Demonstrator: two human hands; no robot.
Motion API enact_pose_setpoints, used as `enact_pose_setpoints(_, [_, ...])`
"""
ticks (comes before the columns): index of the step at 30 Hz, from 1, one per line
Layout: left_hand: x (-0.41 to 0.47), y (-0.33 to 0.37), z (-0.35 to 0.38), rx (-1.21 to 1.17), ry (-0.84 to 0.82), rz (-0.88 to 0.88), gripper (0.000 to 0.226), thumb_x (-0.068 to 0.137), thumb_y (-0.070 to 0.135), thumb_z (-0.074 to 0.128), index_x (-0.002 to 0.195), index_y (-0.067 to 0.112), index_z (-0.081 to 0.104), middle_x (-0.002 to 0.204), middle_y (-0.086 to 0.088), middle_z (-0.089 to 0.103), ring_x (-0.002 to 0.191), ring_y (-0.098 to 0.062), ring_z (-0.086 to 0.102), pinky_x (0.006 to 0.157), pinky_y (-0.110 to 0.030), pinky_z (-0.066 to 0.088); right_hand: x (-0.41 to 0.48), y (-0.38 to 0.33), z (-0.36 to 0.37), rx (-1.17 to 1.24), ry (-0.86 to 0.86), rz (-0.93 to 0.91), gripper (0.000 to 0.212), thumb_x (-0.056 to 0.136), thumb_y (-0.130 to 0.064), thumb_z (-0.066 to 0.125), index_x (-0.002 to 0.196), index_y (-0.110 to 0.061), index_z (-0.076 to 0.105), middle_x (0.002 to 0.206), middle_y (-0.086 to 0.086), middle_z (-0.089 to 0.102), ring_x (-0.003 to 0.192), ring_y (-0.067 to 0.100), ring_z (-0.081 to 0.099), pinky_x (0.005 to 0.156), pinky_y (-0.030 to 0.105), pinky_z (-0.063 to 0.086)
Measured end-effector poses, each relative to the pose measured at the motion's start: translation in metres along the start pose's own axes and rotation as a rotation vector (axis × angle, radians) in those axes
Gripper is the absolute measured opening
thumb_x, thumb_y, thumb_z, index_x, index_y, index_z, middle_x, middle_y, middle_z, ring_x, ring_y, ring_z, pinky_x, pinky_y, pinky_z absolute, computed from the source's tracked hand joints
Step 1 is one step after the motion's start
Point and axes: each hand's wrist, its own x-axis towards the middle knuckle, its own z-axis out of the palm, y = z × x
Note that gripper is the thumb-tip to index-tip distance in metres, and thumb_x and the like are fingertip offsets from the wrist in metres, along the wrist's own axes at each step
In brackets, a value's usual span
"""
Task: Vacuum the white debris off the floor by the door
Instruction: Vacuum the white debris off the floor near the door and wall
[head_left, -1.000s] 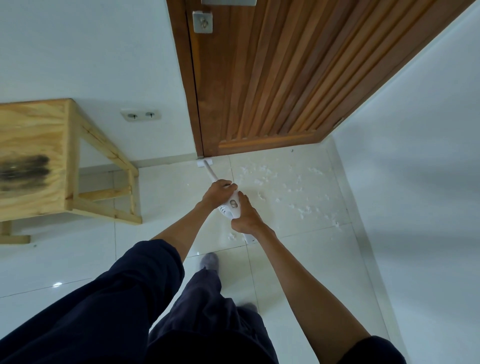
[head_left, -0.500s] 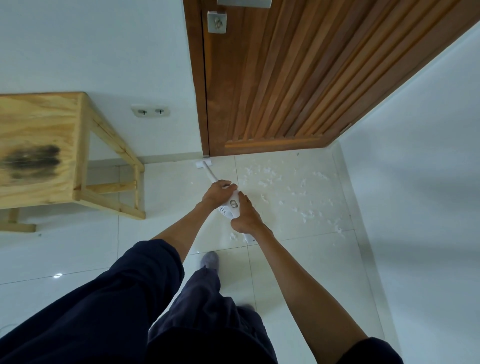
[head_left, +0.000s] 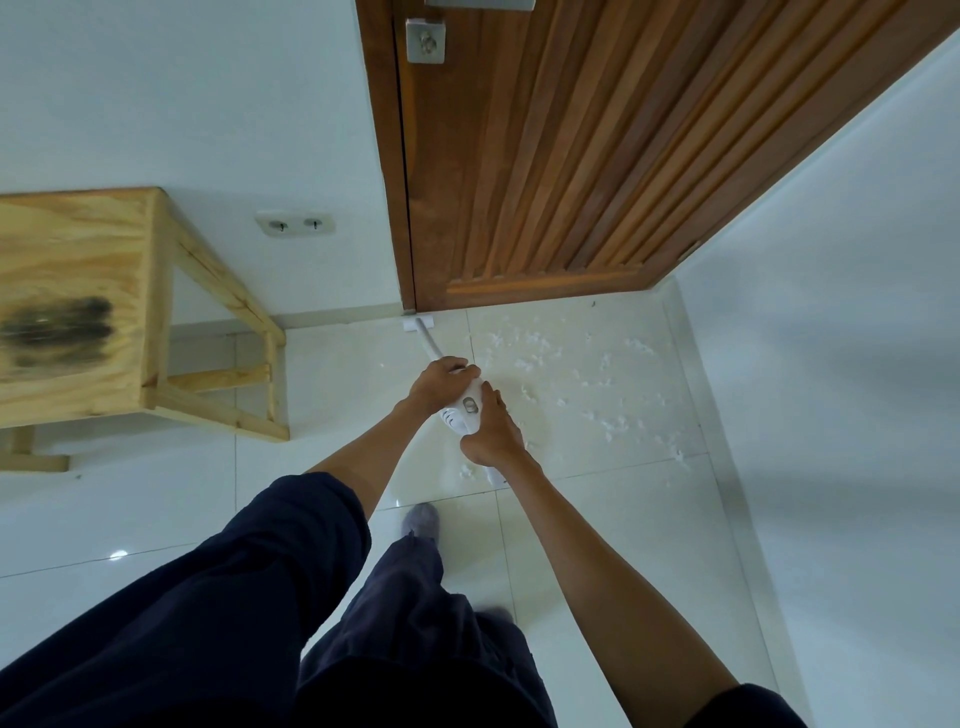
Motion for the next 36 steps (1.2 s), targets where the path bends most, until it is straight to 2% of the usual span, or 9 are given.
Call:
enact_pose_setpoints(3, [0.003, 0.001, 0.001, 0.003, -0.003, 0.019, 0.035, 0.097, 0.037, 0.058, 0.125, 0.018, 0.065, 0.125, -0.003, 0.062, 0.120, -0.025, 0.056, 0.092, -0.028, 0.038, 0.001, 0.000, -0.002, -0.017, -0.007, -0.003, 0.087, 0.081, -0.009, 0.063, 0.152, -0.016, 0.014, 0.149, 0.005, 0.031, 0.130, 0.031, 0.042, 0.098, 0.039, 0.044])
enact_pose_setpoints(6, [0.004, 0.005, 0.004, -0.011, 0.001, 0.033, 0.011, 0.097, 0.032, 0.057, 0.092, 0.024, 0.061, 0.104, -0.001, 0.056, 0.098, -0.022, 0.052, 0.086, -0.028, 0.038, 0.004, 0.002, -0.009, -0.017, -0.033, 0.006, 0.089, 0.080, -0.007, 0.062, 0.153, -0.018, 0.012, 0.151, 0.004, 0.029, 0.129, 0.030, 0.044, 0.098, 0.039, 0.044])
enact_pose_setpoints(10, [0.006, 0.016, 0.010, -0.003, -0.007, 0.046, 0.016, 0.096, 0.034, 0.057, 0.081, 0.030, 0.055, 0.103, 0.001, 0.054, 0.096, -0.019, 0.049, 0.086, -0.029, 0.038, 0.007, 0.007, -0.022, -0.034, -0.030, 0.021, 0.087, 0.079, -0.009, 0.061, 0.152, -0.022, 0.015, 0.154, 0.005, 0.030, 0.131, 0.030, 0.044, 0.101, 0.041, 0.045])
enact_pose_setpoints(13, [0.012, 0.020, 0.015, 0.027, -0.026, 0.054, 0.013, 0.096, 0.038, 0.057, 0.099, 0.027, 0.063, 0.107, 0.003, 0.054, 0.100, -0.018, 0.049, 0.089, -0.030, 0.039, 0.008, 0.013, -0.028, -0.042, -0.042, 0.035, 0.091, 0.082, -0.009, 0.061, 0.155, -0.023, 0.008, 0.159, 0.003, 0.023, 0.136, 0.030, 0.039, 0.105, 0.040, 0.040])
enact_pose_setpoints(21, [0.021, 0.040, 0.041, 0.030, -0.025, 0.057, 0.014, 0.096, 0.035, 0.055, 0.096, 0.021, 0.057, 0.102, 0.000, 0.055, 0.093, -0.019, 0.050, 0.083, -0.029, 0.038, 0.018, 0.038, -0.050, -0.061, -0.022, 0.015, 0.088, 0.083, -0.011, 0.062, 0.154, -0.021, 0.011, 0.156, 0.006, 0.027, 0.133, 0.031, 0.042, 0.104, 0.042, 0.042])
enact_pose_setpoints(24, [0.028, 0.044, 0.055, 0.017, -0.011, 0.035, 0.028, 0.096, 0.040, 0.057, 0.115, 0.021, 0.065, 0.117, -0.001, 0.060, 0.101, -0.018, 0.051, 0.086, -0.029, 0.038, 0.024, 0.052, -0.062, -0.070, -0.031, -0.008, 0.087, 0.082, -0.011, 0.064, 0.152, -0.020, 0.015, 0.153, 0.008, 0.031, 0.129, 0.031, 0.045, 0.100, 0.041, 0.045])
enact_pose_setpoints(27, [0.032, 0.053, 0.073, -0.021, 0.016, -0.005, 0.044, 0.094, 0.045, 0.058, 0.131, 0.022, 0.063, 0.133, -0.002, 0.059, 0.111, -0.022, 0.054, 0.089, -0.029, 0.040, 0.030, 0.070, -0.078, -0.077, -0.043, -0.031, 0.086, 0.081, -0.010, 0.063, 0.152, -0.021, 0.015, 0.152, 0.007, 0.032, 0.127, 0.031, 0.047, 0.095, 0.039, 0.045])
enact_pose_setpoints(31, [0.035, 0.073, 0.099, -0.044, 0.037, -0.017, 0.039, 0.095, 0.041, 0.058, 0.128, 0.021, 0.063, 0.135, -0.006, 0.059, 0.105, -0.023, 0.052, 0.088, -0.029, 0.039, 0.040, 0.094, -0.100, -0.099, -0.053, -0.063, 0.087, 0.085, -0.013, 0.064, 0.154, -0.019, 0.011, 0.157, 0.008, 0.026, 0.134, 0.032, 0.041, 0.104, 0.041, 0.042])
enact_pose_setpoints(36, [0.040, 0.092, 0.133, -0.079, 0.062, -0.038, 0.044, 0.095, 0.044, 0.058, 0.132, 0.020, 0.063, 0.141, -0.006, 0.058, 0.123, -0.028, 0.055, 0.093, -0.029, 0.040, 0.049, 0.125, -0.127, -0.148, -0.060, -0.101, 0.084, 0.090, -0.014, 0.059, 0.155, -0.018, 0.007, 0.160, 0.007, 0.018, 0.140, 0.032, 0.034, 0.107, 0.039, 0.038])
